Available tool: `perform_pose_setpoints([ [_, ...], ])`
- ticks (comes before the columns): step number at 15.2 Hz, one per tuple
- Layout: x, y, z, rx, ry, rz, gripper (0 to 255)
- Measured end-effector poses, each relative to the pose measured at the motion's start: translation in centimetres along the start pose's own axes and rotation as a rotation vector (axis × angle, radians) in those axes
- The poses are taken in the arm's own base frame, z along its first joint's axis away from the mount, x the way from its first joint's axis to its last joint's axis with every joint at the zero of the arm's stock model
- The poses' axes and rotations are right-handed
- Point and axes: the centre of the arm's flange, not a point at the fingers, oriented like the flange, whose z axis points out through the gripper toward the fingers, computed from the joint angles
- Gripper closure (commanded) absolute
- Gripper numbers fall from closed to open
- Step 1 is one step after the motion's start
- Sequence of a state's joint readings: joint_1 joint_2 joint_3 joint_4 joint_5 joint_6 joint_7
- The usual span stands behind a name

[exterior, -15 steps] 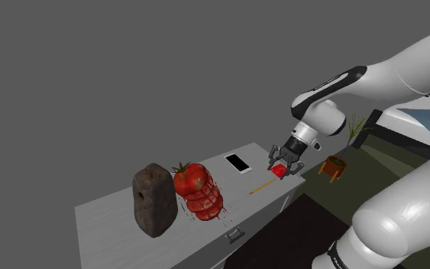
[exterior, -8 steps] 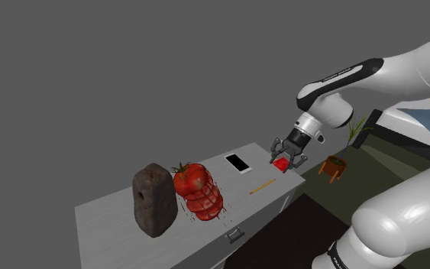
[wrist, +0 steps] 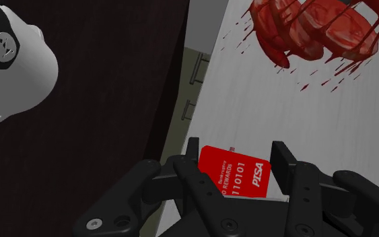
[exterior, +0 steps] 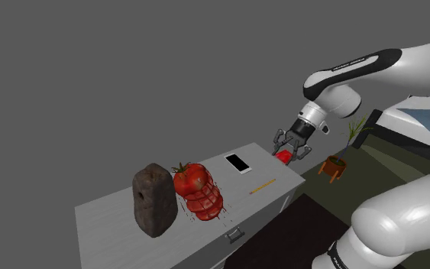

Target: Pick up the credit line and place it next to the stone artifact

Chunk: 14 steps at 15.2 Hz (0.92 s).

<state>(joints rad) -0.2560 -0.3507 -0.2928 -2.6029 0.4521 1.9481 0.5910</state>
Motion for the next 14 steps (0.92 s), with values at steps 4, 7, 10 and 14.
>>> perform_pose_setpoints([
  [4,-1.2,-0.3,-1.7,0.000,0.000,0.000,255],
  [7,-1.9,-0.5,-3.1,0.000,0.000,0.000,255],
  [10,-2.8,-0.7,-4.5,0.000,0.000,0.000,255],
  [14,-4.0,-1.1,-6.3,0.000,0.000,0.000,255],
])
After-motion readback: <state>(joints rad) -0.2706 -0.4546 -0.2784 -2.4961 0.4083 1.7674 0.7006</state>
